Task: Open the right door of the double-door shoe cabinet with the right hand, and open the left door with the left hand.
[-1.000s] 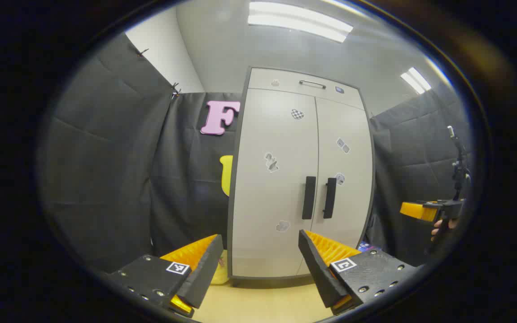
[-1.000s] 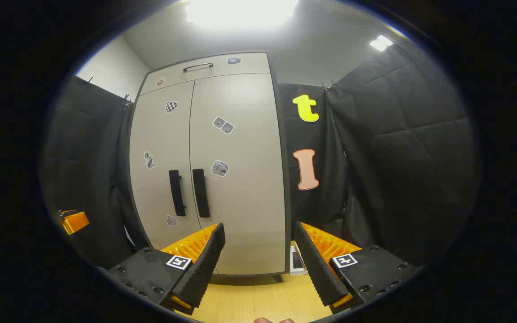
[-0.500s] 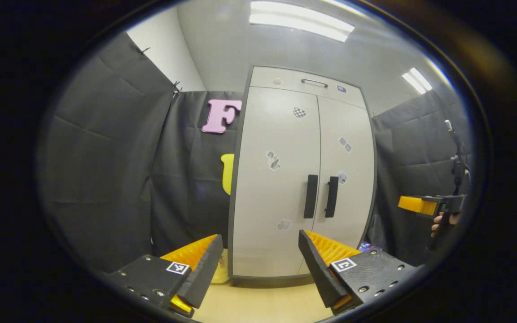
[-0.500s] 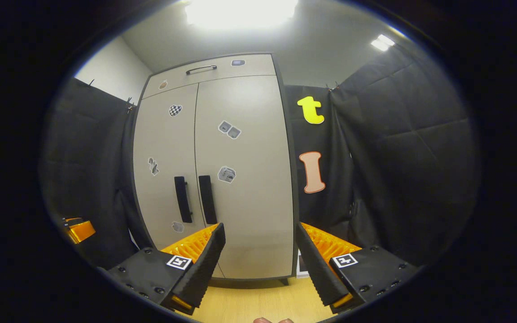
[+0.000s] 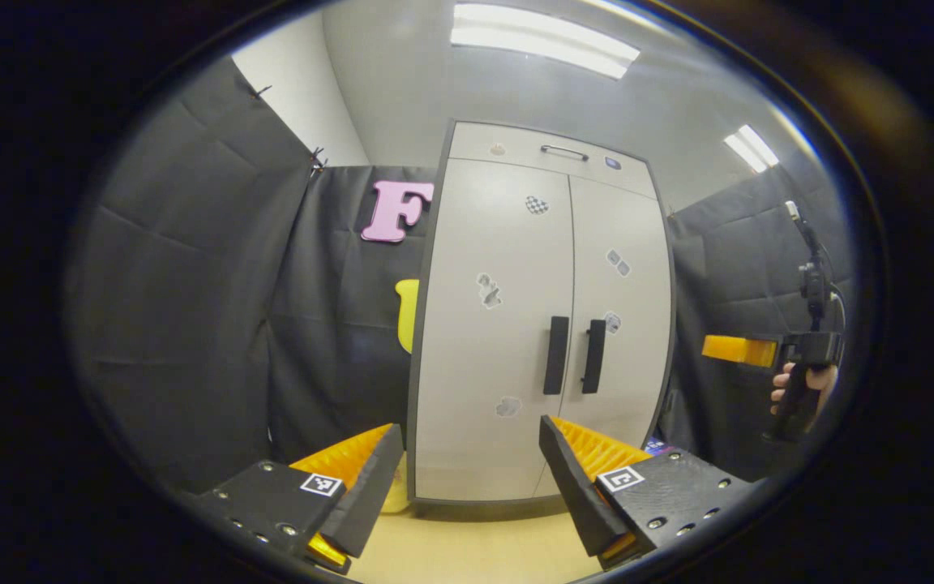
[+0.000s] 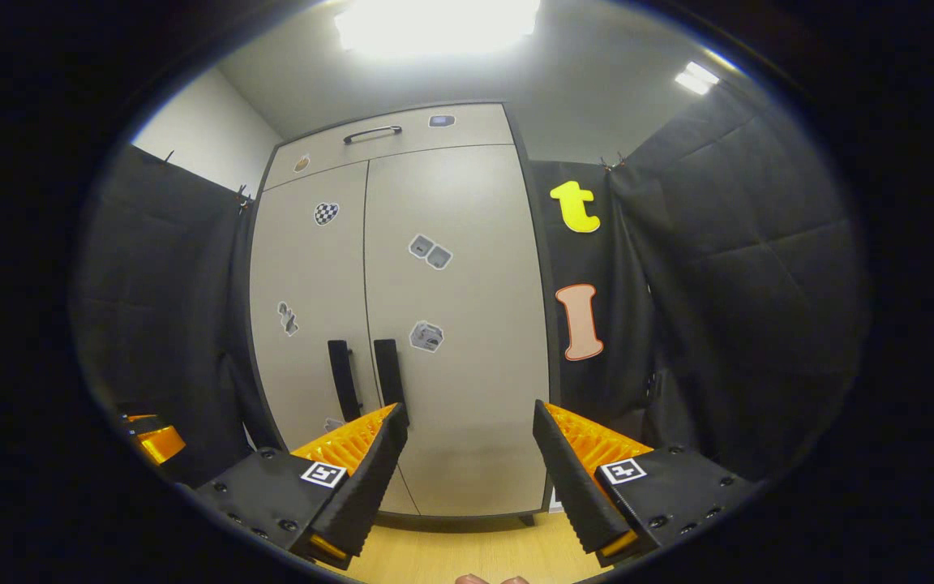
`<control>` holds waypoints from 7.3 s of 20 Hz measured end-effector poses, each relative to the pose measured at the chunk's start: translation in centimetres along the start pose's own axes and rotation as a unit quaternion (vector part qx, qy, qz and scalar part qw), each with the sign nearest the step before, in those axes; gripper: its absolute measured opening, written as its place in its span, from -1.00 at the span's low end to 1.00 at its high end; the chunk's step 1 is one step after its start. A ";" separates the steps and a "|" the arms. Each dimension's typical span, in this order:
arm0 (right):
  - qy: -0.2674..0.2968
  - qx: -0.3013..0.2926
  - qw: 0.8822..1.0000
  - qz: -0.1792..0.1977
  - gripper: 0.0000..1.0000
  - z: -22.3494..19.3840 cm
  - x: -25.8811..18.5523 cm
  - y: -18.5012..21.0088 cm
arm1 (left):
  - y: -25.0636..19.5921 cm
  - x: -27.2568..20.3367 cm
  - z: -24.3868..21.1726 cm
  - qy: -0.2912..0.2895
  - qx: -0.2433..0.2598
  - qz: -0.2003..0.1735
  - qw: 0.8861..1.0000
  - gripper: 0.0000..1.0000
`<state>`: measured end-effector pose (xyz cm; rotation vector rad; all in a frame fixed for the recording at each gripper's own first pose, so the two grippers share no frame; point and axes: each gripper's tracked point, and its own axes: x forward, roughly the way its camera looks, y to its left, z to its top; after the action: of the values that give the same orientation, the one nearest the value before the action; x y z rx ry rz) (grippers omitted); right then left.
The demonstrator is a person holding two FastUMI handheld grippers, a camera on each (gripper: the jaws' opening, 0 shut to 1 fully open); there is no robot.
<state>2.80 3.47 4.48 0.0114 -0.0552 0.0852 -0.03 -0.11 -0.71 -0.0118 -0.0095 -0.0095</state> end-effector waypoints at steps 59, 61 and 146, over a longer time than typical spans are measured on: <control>0.048 -0.008 0.995 0.088 -0.84 -4.6 15.6 9.0 | 4.8 -3.1 -5.2 0.074 0.002 0.072 0.995 1.00; 0.051 -0.002 0.994 0.095 -0.84 -4.5 14.5 8.6 | 4.0 -3.4 -5.1 0.075 0.001 0.067 0.995 1.00; 0.077 -0.011 0.975 -0.209 0.95 -6.7 5.8 -35.8 | -15.5 29.3 1.8 0.007 0.032 -0.002 0.999 0.53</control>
<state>11.98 -31.62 -2.19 -0.0062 0.1019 -0.3352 29.09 -15.82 1.60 0.0527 0.0039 -0.0133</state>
